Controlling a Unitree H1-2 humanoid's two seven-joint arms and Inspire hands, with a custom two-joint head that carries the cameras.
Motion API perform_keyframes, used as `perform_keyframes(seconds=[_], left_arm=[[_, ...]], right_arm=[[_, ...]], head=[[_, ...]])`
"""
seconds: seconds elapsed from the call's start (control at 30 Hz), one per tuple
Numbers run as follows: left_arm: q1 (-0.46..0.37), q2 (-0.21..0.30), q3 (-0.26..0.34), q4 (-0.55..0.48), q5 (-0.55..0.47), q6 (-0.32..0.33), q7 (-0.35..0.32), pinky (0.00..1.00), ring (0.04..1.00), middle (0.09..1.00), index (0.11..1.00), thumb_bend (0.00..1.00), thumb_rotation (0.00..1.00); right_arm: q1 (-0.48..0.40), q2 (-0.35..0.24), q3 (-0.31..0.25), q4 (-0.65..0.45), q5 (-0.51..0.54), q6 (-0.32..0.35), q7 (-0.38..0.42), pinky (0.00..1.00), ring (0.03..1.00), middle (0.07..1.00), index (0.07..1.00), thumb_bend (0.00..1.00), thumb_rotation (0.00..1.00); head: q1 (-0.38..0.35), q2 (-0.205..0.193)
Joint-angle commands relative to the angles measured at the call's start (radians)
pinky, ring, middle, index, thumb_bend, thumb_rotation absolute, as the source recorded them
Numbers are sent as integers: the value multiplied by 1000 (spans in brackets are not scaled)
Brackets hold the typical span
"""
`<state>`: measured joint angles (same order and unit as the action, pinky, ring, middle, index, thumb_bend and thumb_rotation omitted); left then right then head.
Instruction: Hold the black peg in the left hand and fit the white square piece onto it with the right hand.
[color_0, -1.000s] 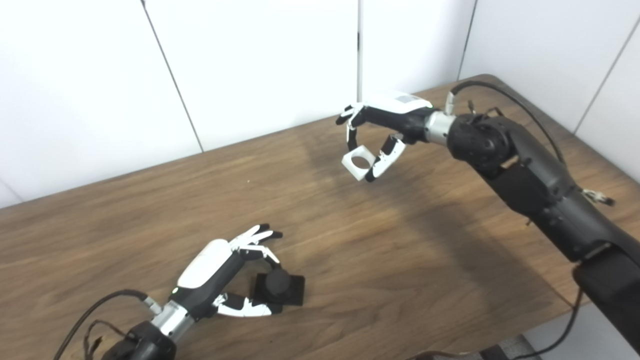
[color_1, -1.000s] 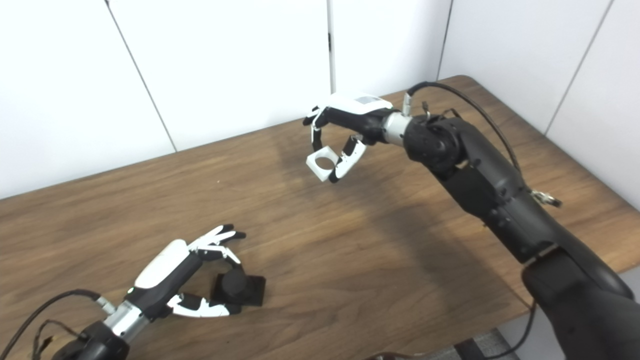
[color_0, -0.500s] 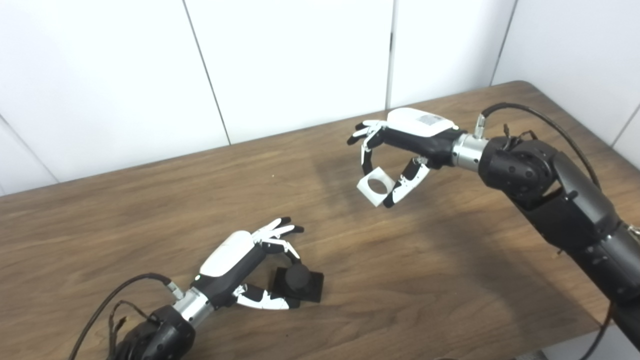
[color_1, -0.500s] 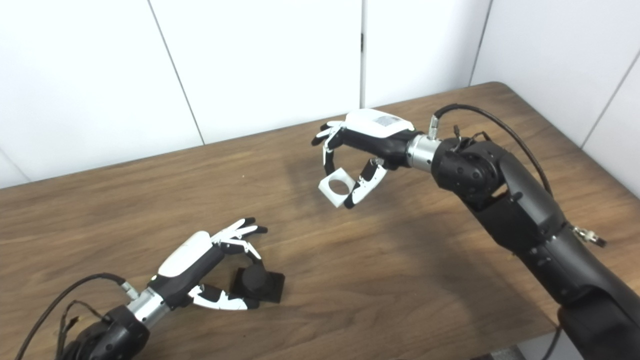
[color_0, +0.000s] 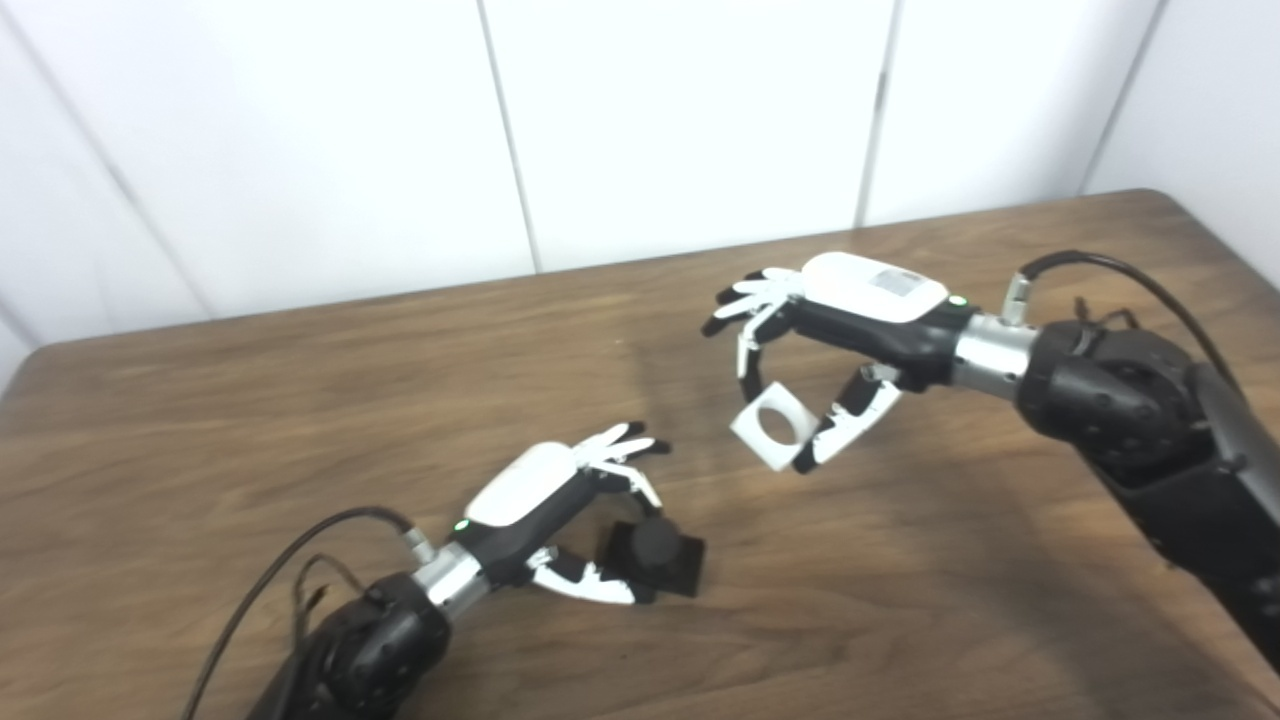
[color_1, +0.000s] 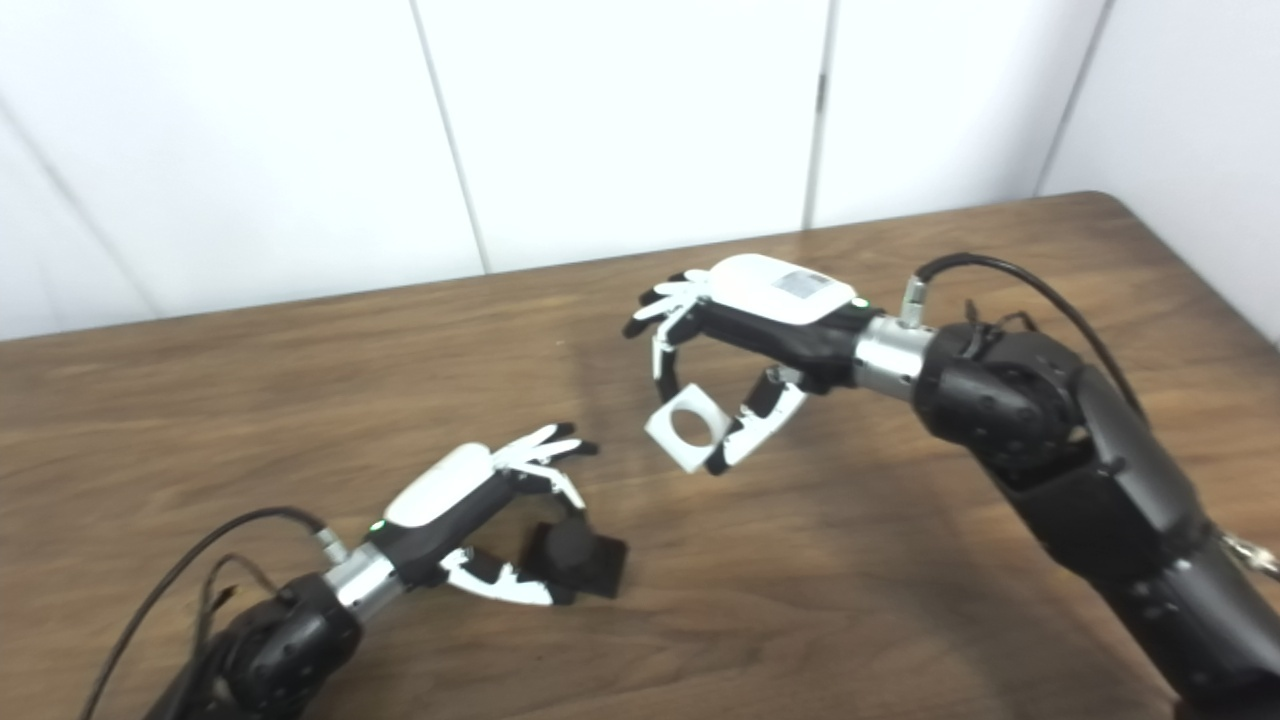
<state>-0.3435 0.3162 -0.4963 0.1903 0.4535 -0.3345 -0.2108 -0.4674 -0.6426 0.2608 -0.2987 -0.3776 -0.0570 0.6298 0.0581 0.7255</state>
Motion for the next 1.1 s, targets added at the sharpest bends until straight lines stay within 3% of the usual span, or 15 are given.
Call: perform_keyframes(seconds=[0.0, 0.27, 0.63, 0.87, 1.07], left_arm=[[11, 12, -46, 45, 110, 77, -68, 978, 1000, 937, 495, 519, 82], [1, 2, -61, 50, 119, 91, -61, 972, 1000, 940, 495, 518, 84], [-3, -2, -67, 43, 114, 109, -64, 988, 1000, 945, 495, 517, 86], [-6, -9, -70, 49, 115, 107, -58, 983, 1000, 943, 495, 517, 85], [-5, -12, -69, 48, 110, 111, -59, 987, 1000, 944, 495, 517, 86]], right_arm=[[-30, -10, -13, -53, 12, -26, -2, 981, 937, 852, 478, 523, 138], [-19, 2, -1, -93, 39, -34, 21, 946, 931, 842, 478, 523, 134], [-17, 50, 48, -105, 50, -59, 39, 909, 916, 839, 479, 523, 136], [-29, 91, 96, -91, 25, -47, 61, 934, 926, 849, 479, 522, 140], [-31, 117, 97, -69, 21, -43, 67, 941, 927, 847, 479, 523, 139]], head=[[11, 1], [72, 6], [82, 18], [84, 23], [91, 27]])
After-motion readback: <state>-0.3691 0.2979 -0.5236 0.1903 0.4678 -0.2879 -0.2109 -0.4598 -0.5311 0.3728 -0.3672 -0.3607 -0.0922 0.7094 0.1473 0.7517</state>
